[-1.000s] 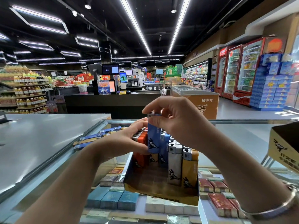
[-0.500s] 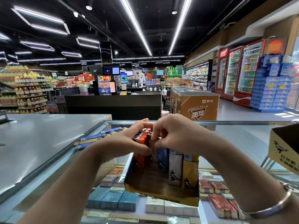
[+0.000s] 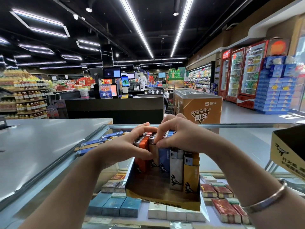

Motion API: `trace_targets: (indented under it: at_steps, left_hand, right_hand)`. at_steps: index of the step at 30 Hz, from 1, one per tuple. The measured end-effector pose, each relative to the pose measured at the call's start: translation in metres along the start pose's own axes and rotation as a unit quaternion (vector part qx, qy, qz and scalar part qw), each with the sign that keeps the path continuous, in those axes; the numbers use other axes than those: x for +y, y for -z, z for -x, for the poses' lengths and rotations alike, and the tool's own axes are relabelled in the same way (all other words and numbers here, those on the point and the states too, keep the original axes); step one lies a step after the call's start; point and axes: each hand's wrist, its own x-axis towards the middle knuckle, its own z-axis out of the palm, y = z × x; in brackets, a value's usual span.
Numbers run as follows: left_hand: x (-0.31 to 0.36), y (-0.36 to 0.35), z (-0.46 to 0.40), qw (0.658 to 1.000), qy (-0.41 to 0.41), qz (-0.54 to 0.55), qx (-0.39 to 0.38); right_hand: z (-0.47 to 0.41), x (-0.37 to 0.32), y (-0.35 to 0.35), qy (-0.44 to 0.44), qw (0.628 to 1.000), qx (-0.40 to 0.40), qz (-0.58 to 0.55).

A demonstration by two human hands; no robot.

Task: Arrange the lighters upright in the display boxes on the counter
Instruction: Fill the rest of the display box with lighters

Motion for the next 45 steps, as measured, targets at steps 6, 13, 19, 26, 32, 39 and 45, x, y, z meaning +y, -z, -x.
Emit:
trace_targets:
  at_steps: [6, 13, 19, 26, 32, 39, 45]
  left_hand:
    - [0.0, 0.001, 0.0, 1.0, 0.003, 0.008, 0.004]
    - [-0.002, 0.02, 0.005, 0.977, -0.057, 0.113, 0.175]
    - [-0.043, 0.041, -0.004, 0.879, 0.075, -0.225, 0.413]
    - [-0.074, 0.044, -0.008, 0.855, 0.25, -0.407, 0.201]
    - [-0.066, 0.041, -0.007, 0.86, 0.194, -0.364, 0.302]
    - [-0.055, 0.035, -0.008, 0.864, 0.183, -0.348, 0.313]
    - [-0.056, 0.03, -0.012, 0.849, 0.191, -0.419, 0.26]
  right_hand:
    - [0.0, 0.016, 0.011, -0.005, 0.982, 0.112, -0.154]
    - [-0.004, 0.029, 0.001, -0.08, 0.974, 0.123, -0.175]
    - [-0.005, 0.028, -0.002, -0.074, 0.974, 0.138, -0.165]
    - [-0.006, 0.031, -0.003, -0.082, 0.972, 0.146, -0.163]
    - [-0.007, 0.031, -0.004, -0.08, 0.973, 0.149, -0.157]
    - [-0.007, 0.033, -0.004, -0.076, 0.973, 0.146, -0.161]
    - [-0.007, 0.033, -0.004, -0.079, 0.973, 0.146, -0.16]
